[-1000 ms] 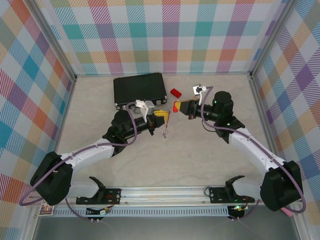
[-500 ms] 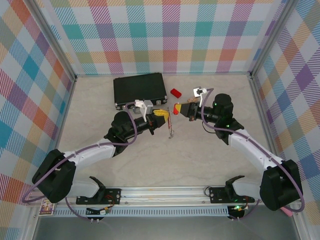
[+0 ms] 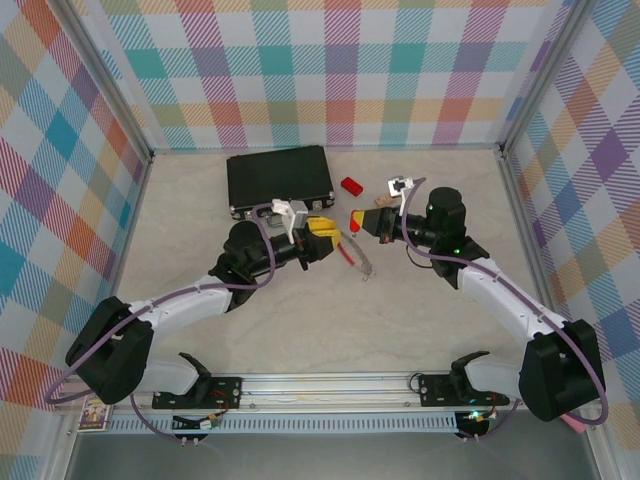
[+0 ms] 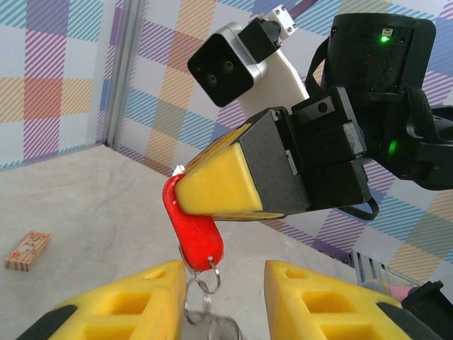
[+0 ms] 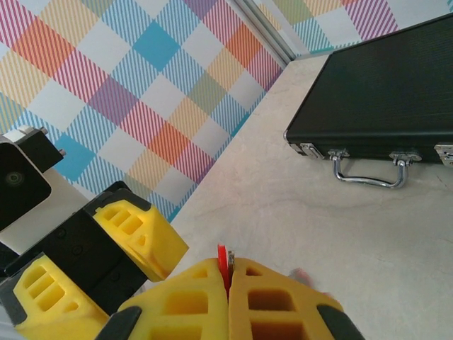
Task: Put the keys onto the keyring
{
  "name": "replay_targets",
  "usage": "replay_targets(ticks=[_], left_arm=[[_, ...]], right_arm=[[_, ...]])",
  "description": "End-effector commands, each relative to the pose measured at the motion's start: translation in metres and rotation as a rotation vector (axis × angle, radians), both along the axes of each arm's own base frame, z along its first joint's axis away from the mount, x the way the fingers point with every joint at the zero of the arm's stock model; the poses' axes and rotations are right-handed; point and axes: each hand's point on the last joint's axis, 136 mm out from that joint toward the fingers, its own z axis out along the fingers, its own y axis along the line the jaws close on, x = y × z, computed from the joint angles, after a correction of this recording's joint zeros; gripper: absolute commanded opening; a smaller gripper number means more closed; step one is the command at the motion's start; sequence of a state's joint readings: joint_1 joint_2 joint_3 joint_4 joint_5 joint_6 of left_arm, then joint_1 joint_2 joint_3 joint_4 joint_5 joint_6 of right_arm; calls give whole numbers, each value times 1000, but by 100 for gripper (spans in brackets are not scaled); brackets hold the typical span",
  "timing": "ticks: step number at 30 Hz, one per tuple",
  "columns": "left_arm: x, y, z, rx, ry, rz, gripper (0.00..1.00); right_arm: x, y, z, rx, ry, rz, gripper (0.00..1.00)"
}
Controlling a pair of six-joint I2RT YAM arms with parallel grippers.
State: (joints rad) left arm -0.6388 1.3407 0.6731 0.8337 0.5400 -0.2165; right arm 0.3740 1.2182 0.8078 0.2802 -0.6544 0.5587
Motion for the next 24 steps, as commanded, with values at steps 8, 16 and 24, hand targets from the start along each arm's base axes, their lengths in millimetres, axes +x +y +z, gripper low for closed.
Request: replay_targets(ticks=[8,16,24], left_arm=[[3,-9,-5,15,8,-50,33],[2,-13,-12,35,17,-60,33],[-1,-20,-23,70,32,-86,30]], right_arm=[[-1,-2,31,22,-87,-4,0],[1,-3,34,31,-86,-21,0],[1,-4,36,34,-92,-31,0]])
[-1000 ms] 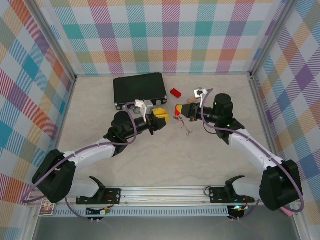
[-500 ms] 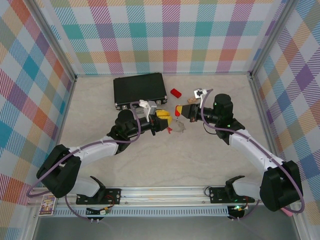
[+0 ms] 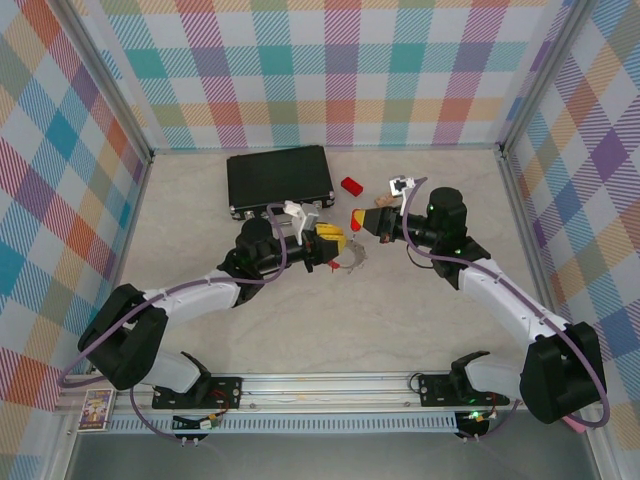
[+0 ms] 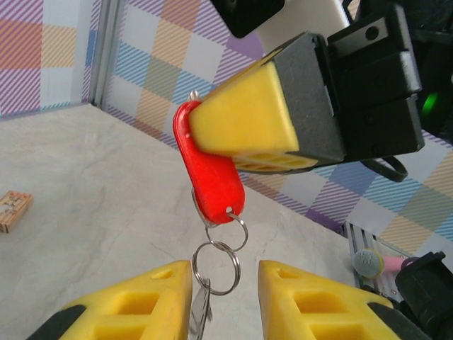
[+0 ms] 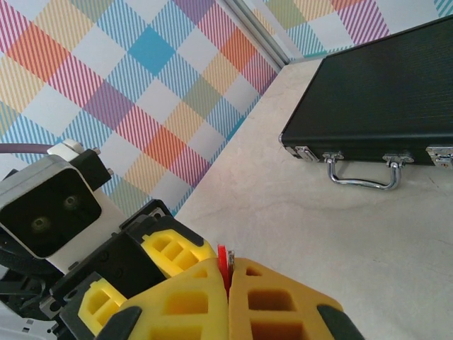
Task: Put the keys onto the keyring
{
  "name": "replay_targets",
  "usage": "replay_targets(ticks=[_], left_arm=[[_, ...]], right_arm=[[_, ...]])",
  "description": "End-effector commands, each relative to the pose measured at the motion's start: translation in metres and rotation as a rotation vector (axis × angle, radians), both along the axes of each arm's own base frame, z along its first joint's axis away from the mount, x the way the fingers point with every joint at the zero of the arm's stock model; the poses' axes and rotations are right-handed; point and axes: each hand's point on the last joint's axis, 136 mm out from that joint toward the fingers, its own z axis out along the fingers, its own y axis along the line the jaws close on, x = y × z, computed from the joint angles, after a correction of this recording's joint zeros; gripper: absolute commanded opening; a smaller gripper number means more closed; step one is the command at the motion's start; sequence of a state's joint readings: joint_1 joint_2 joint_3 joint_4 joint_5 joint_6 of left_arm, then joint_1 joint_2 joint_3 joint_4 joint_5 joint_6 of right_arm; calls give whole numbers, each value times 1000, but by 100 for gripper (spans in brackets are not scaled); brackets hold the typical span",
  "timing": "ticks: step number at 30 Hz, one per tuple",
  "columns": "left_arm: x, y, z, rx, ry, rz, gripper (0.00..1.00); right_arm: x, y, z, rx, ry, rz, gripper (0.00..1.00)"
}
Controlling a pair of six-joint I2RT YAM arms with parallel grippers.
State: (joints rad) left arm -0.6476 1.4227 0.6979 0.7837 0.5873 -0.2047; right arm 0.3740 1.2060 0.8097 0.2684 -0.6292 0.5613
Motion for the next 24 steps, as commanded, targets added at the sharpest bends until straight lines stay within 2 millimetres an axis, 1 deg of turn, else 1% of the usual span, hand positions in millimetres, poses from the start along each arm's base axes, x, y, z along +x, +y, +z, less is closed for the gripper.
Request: replay_targets(ticks=[1,7,10,13,16,19,24], left_arm=[[-3,-6,9,1,-42,-29,30],[-6,-7,12,18,-62,-24,30],[-7,-5,18,27,-93,0,30],[-13,-6,22,43,-113,4,29],[-20,-10,20,71,-126,-11,29],[-18,-13,13,93,-122,-2,30],[-9,-14,14,98,-136,33,33]], right_arm=[[0,-2,34,37,-91,-10,0],[2,-4,32,36,-83,-35,1],[3,-4,30,30,-79,-46,1],[4,-4,29,26,-79,-55,0],[5,-3,30,23,-83,-58,0],[3,-1,31,26,-84,-48,0],[-2,1,35,31,-94,-33,0]])
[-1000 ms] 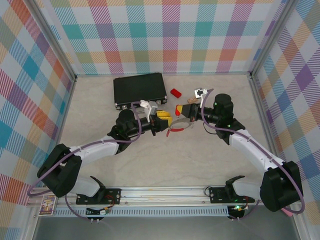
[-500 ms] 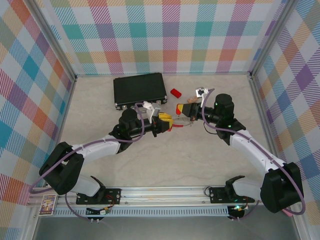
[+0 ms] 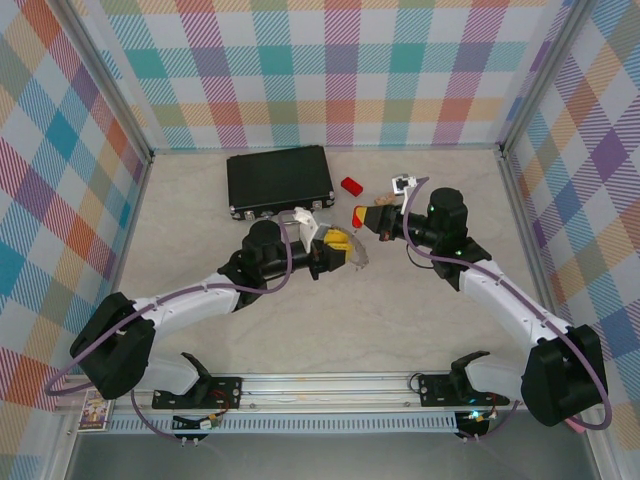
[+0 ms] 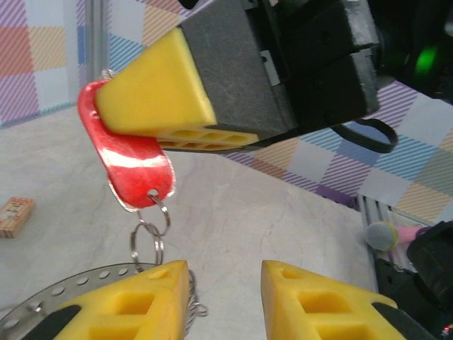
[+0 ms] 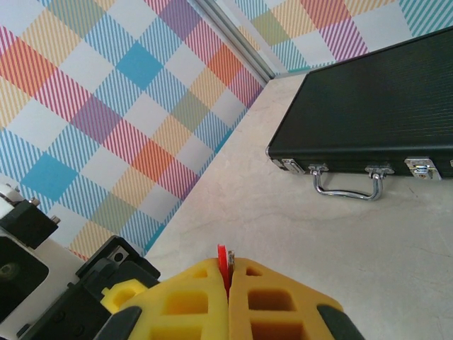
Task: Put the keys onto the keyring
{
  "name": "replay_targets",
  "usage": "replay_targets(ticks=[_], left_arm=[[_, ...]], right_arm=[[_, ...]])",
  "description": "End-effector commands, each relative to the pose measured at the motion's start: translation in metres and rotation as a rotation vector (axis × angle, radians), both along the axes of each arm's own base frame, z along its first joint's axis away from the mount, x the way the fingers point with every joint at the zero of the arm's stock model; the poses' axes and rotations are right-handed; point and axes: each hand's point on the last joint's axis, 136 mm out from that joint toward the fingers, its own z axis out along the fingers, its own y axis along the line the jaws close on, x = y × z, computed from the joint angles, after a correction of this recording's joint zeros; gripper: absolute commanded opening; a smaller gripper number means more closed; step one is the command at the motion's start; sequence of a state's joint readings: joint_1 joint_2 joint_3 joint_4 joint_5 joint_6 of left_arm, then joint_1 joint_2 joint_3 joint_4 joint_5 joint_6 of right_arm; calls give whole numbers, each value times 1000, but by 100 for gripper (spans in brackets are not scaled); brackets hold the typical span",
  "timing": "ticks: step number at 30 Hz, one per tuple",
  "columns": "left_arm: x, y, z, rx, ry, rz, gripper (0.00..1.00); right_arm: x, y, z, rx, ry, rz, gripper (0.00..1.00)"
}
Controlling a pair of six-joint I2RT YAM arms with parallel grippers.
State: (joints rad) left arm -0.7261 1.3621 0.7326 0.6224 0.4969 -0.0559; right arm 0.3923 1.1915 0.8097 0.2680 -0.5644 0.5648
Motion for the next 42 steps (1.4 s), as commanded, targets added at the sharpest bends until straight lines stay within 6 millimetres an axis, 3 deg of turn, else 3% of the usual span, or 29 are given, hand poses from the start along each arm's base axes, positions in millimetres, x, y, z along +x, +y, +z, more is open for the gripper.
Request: replay_targets(ticks=[1,15,22,25,27,30,35,39,42], left_arm=[[9,-1,10,1,-50,37,33],[20,-14,6,9,-79,19,32],[20,-14,7,2,-95,21,9],[20,-13,9,-5,-100,24,13],[19,-14,11,-12,-107,21,23],[19,-13,13,-15,-109,20,22],[17,-14,15,-22,-118,12,16],[17,-14,14,-24,-116,9,0],[16,-11,15,-29,-120,17,0]], right_arm=[[-6,3,32,33,-79,18,0],[-16,7,35,45,-78,62,0],[-17,7,34,45,-75,62,0],[-18,7,33,44,-71,63,0],[-18,8,33,45,-71,67,0],[-18,7,32,44,-67,65,0],[-18,7,32,43,-65,65,0],[-18,6,32,40,-66,58,0],[-16,3,30,27,-69,31,0]])
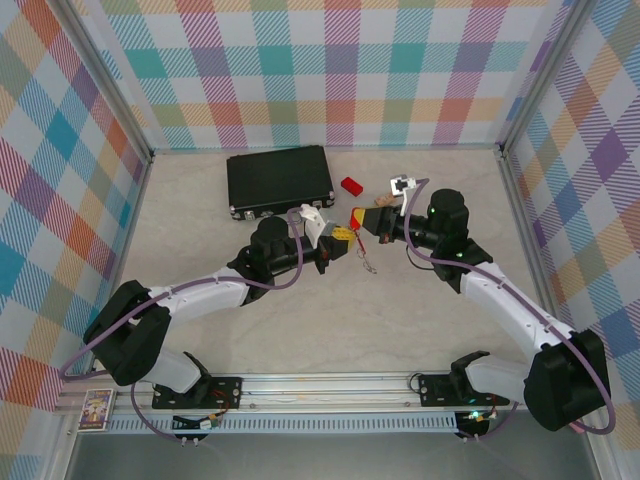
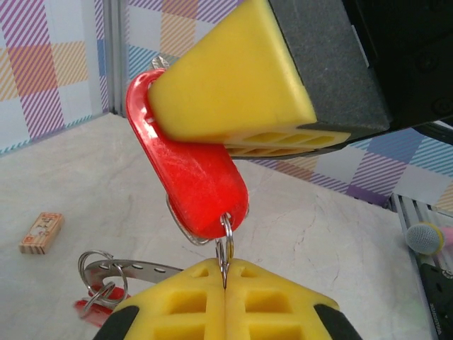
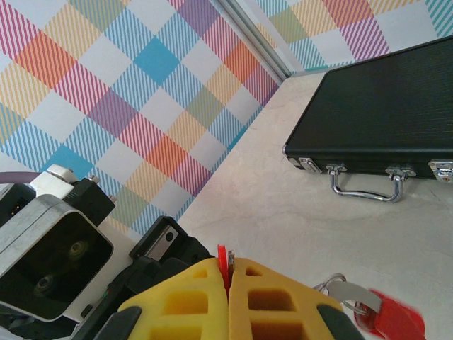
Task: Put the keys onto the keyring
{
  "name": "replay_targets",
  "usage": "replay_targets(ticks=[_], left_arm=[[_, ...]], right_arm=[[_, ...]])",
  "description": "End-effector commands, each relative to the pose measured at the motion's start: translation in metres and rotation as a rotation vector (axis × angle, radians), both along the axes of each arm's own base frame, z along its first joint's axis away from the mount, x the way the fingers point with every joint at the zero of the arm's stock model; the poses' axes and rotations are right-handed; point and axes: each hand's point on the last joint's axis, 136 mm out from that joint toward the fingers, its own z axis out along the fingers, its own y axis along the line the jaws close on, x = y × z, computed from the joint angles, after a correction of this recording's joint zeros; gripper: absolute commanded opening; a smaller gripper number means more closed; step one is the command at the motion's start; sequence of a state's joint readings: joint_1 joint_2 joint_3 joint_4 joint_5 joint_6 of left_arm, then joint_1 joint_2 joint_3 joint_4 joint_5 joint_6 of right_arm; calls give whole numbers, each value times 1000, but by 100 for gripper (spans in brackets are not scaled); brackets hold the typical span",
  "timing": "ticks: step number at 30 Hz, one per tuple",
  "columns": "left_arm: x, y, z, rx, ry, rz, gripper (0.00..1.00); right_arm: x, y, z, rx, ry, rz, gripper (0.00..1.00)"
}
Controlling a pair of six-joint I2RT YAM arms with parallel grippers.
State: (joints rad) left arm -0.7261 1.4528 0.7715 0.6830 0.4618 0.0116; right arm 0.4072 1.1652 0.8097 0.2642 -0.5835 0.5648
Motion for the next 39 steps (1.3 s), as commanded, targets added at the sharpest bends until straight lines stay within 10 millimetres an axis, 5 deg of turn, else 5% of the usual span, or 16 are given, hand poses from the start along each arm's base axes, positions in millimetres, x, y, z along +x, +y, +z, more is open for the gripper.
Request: replay_targets(ticks=[1,19,27,29,32,39], left_arm=[[-4,0,21,-48,-49,-14,0],[-5,20,34,-91,-59,49,0],[-9,11,29,-82,-29,-11,0],[-7,10,23,-70,-5,-13,30],[-6,9,21,-69,5,-6,39],[-2,14,19,-64,10,26,41]], right_arm=[[-4,-3,20,10,-50,-15,0],[14,-36,-19,-69,9,-201,0],[9,-27,-8,-35,-15,-134,0],[7,-24,-1,-24,-30,-107,0],[6,-22,2,-26,-34,-93,0],[9,-23,-1,-43,-32,-104,0]])
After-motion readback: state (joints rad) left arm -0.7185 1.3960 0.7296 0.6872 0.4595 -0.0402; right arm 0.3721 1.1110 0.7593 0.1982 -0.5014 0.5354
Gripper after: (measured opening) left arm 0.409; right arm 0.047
